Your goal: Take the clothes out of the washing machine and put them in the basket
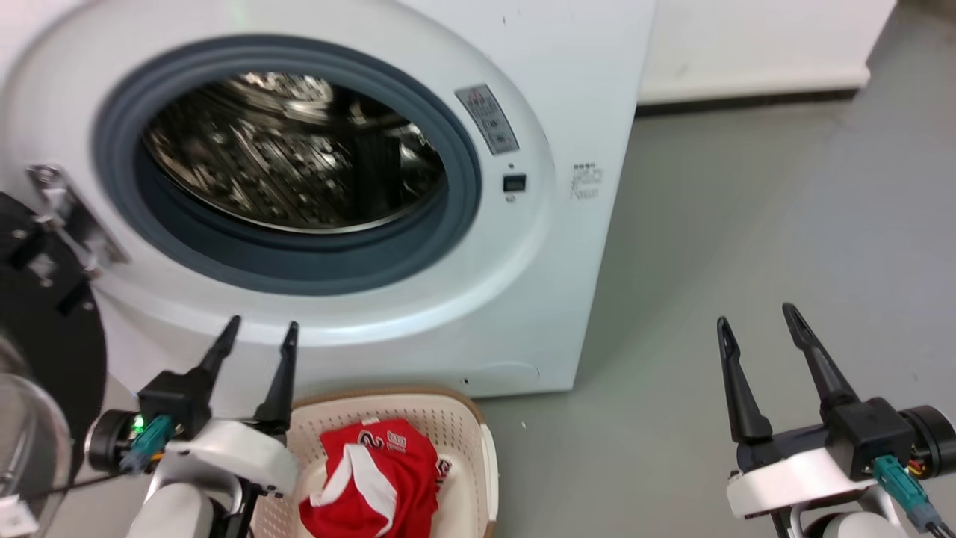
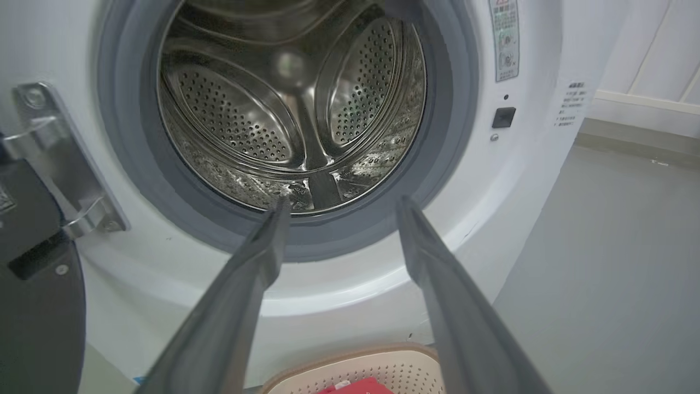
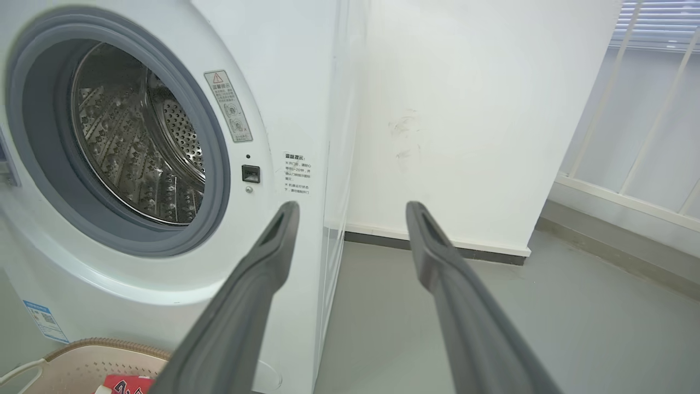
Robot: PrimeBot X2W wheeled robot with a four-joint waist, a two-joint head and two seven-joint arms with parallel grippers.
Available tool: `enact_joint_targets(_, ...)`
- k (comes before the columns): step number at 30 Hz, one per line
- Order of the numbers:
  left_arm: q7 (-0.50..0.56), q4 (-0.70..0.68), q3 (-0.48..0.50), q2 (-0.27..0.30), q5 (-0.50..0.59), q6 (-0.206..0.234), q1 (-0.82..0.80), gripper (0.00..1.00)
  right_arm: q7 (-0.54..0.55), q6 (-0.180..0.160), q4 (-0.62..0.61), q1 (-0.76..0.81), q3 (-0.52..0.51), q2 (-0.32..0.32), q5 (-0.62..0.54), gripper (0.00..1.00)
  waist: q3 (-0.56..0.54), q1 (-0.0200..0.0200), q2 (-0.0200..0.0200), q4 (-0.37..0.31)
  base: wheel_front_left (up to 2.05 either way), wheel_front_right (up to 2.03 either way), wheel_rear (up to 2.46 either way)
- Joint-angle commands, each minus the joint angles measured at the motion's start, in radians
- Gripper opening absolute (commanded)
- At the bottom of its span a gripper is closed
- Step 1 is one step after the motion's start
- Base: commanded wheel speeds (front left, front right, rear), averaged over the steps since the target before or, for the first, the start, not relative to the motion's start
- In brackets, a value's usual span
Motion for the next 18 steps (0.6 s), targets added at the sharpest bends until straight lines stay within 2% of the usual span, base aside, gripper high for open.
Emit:
enact_joint_targets(1,-0.002,-0.067,0.036,-0.015,0.021,0.01,0.046,1.0,-0.002,-0.001,0.0,0.021,-0.003,0.001,-0.005,1.0,-0.059,0.0003,0.0,0.036,0.0,0.0,0.0)
enact_joint_targets(5,-0.003,-0.193,0.11,-0.042,0.065,0.026,0.131,1.0,-0.002,-0.001,0.001,0.053,-0.003,0.001,-0.014,1.0,-0.087,0.0003,0.0,0.05,0.0,0.0,0.0)
enact_joint_targets(10,-0.002,-0.319,0.172,-0.086,0.117,0.027,0.245,1.0,-0.002,-0.001,0.004,0.086,-0.005,0.001,-0.026,1.0,-0.11,0.0003,0.0,0.054,0.0,0.0,0.0)
enact_joint_targets(18,-0.003,-0.375,0.203,-0.153,0.172,0.015,0.365,1.0,-0.002,-0.001,0.014,0.115,-0.012,0.001,-0.003,1.0,-0.135,0.0003,0.0,0.047,0.0,0.0,0.0)
